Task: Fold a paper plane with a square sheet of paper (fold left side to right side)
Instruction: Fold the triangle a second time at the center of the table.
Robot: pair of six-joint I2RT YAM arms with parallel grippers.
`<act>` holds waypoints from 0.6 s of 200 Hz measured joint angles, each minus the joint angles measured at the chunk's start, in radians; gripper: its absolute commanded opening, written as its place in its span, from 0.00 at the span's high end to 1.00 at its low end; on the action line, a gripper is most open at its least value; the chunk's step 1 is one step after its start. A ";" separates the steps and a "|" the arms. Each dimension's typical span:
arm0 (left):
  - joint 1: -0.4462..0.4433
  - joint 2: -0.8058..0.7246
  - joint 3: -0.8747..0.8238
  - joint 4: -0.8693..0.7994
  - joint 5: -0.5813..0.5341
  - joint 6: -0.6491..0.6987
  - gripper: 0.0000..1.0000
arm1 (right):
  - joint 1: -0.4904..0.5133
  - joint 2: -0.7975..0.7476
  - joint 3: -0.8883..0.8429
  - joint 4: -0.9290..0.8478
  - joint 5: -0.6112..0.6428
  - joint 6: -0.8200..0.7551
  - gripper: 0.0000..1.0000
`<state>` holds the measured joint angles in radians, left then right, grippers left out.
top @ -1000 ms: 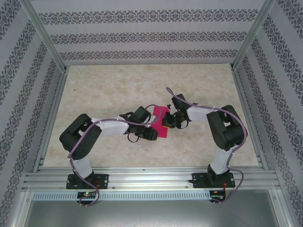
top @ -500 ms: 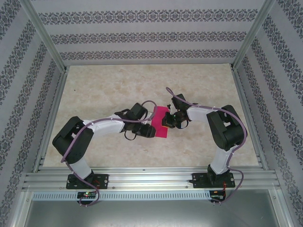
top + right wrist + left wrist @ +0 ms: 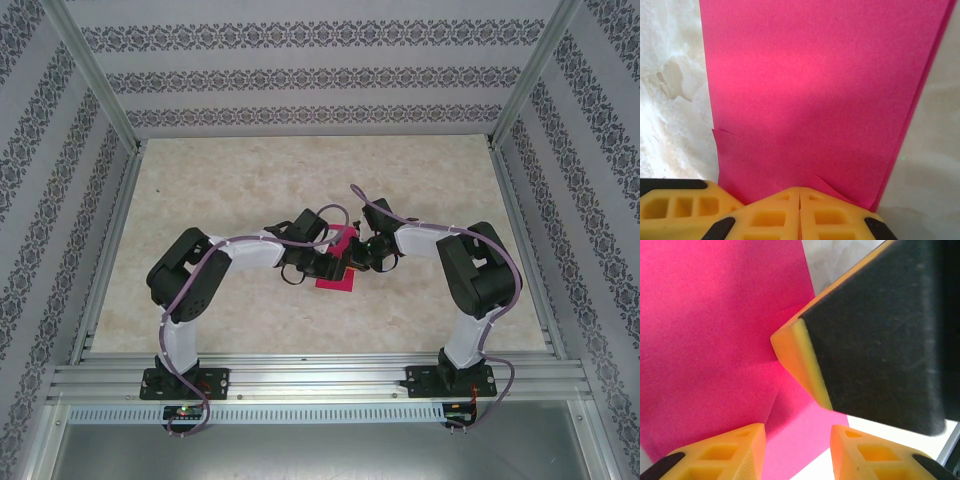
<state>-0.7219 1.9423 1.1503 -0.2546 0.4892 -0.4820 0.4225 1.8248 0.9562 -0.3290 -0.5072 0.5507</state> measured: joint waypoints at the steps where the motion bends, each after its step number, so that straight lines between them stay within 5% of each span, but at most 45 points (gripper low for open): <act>1: 0.000 0.001 0.001 0.001 0.000 0.000 0.60 | 0.000 0.000 0.000 0.000 0.000 0.000 0.92; 63: 0.002 0.003 -0.014 0.021 -0.001 -0.005 0.61 | -0.004 0.003 0.005 -0.008 0.000 -0.003 0.92; 120: 0.002 -0.116 -0.192 0.099 -0.026 -0.012 0.61 | -0.005 0.006 0.011 -0.018 0.000 -0.007 0.92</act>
<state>-0.7200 1.8259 0.9585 -0.1558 0.4629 -0.4942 0.4179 1.8313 0.9672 -0.3470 -0.5076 0.5438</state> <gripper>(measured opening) 0.391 0.085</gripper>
